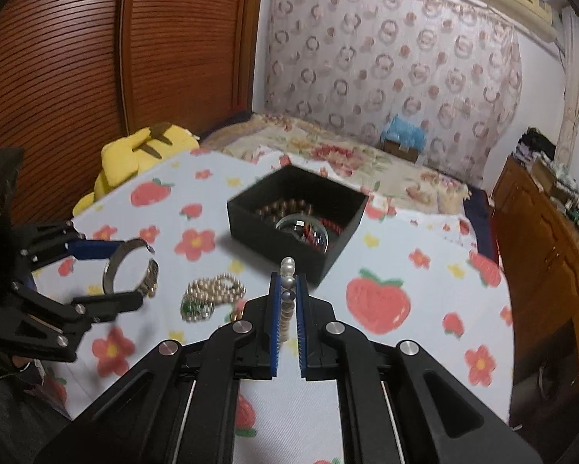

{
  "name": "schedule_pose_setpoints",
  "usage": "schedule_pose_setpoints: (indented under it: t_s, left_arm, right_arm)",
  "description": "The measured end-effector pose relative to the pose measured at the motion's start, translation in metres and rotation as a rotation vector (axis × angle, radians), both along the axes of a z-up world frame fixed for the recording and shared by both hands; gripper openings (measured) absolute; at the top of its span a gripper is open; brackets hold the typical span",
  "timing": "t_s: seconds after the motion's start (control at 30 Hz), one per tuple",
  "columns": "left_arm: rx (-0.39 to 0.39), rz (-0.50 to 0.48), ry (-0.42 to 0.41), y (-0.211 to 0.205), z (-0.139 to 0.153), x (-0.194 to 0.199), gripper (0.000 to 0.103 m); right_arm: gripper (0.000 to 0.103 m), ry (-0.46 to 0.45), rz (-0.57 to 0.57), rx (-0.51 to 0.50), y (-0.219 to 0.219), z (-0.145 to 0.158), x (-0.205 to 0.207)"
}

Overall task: Organize jewelry
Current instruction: 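Carry the bangle with the left gripper and the pearls with the right gripper over the box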

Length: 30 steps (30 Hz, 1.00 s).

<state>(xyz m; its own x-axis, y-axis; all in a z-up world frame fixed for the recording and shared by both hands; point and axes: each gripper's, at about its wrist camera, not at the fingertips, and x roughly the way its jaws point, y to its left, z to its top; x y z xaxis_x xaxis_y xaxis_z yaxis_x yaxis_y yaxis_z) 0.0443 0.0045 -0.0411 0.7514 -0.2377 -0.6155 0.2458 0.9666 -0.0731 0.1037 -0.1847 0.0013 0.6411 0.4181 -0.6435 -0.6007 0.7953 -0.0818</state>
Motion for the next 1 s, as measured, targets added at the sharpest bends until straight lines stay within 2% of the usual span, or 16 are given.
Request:
schedule_pose_setpoints:
  t_s: [0.4,1.0]
  left_arm:
    - [0.0,0.005,-0.006,0.005,0.005,0.016,0.058]
    - [0.007,0.007,-0.038,0.01,0.022,0.06,0.058]
  right_arm:
    - [0.008,-0.094,0.014,0.003,0.005,0.047,0.007]
    - [0.008,-0.214,-0.012,0.016,0.011,0.106,0.055]
